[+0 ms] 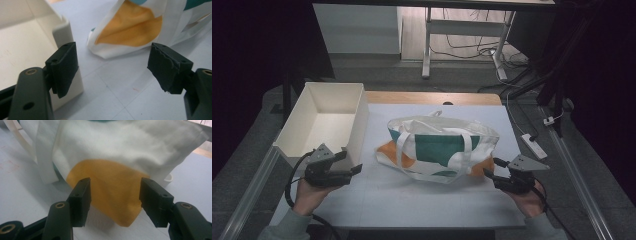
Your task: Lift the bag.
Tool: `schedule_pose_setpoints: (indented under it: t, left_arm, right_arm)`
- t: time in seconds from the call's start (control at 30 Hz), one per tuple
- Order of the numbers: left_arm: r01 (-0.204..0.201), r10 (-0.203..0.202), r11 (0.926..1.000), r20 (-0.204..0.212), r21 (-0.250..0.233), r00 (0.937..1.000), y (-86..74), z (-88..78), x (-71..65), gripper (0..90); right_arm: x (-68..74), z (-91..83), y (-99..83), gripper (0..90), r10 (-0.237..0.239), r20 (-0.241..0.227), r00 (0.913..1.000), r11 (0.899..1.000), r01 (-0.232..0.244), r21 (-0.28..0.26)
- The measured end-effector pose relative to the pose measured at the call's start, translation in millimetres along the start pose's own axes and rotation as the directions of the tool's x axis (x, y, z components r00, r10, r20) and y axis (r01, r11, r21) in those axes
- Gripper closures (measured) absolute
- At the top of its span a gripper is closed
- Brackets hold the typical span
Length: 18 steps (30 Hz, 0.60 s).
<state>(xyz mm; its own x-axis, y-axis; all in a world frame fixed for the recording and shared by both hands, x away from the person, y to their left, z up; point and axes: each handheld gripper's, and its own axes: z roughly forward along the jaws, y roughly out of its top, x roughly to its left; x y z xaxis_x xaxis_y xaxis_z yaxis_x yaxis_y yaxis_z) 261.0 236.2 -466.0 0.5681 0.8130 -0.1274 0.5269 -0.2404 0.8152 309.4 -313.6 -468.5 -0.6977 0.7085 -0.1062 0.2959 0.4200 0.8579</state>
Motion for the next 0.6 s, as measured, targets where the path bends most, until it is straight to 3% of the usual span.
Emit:
schedule_pose_setpoints:
  t: [0.2, 0.6]
  left_arm:
    - [-0.002, 0.002, 0.9997, -0.001, 0.026, 1.0, -5.0, 9.7, -1.1, 24.3]
    - [-0.011, 0.01, 0.9992, 0.011, 0.039, 0.9999, -5.4, 12.6, -2.7, 24.4]
  right_arm:
    - [1.5, 6.6, -4.3, 41.9, -0.013, -0.003, 0.9999, 1.0, 0.013, 0.021]
    - [2.0, 8.5, -5.1, 41.7, -0.018, -0.003, 0.9998, 0.999, 0.018, 0.027]
